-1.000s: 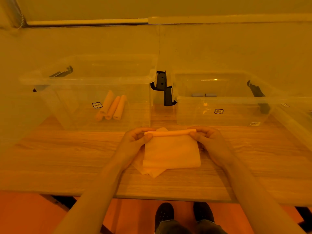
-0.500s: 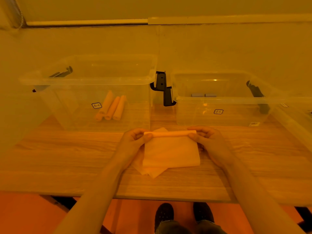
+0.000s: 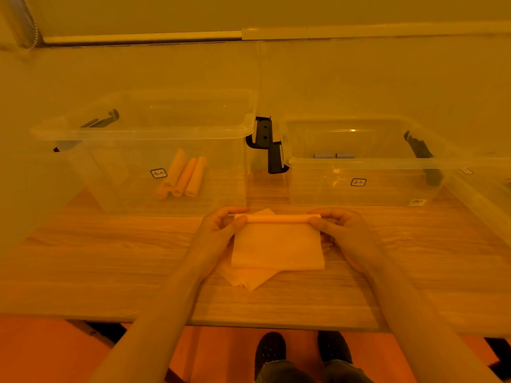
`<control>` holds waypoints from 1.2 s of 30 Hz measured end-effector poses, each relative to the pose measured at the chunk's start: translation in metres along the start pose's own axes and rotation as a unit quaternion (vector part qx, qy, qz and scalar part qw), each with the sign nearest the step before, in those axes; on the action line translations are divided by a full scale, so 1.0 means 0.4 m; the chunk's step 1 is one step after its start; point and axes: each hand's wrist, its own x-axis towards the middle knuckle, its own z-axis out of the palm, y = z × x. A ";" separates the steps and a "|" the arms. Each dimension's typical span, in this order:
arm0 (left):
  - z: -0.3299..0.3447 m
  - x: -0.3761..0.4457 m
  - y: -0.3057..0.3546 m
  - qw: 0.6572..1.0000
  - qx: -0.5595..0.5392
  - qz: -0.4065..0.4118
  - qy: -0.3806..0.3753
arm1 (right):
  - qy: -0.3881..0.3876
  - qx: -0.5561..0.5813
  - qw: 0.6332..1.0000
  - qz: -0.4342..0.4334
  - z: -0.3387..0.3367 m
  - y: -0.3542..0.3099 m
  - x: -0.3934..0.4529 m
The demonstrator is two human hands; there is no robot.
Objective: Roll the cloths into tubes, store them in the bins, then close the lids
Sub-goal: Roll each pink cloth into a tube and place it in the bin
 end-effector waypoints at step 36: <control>-0.003 0.003 -0.007 1.000 -0.010 0.005 -0.002 | 0.010 -0.008 1.000 -0.009 -0.003 0.006 0.005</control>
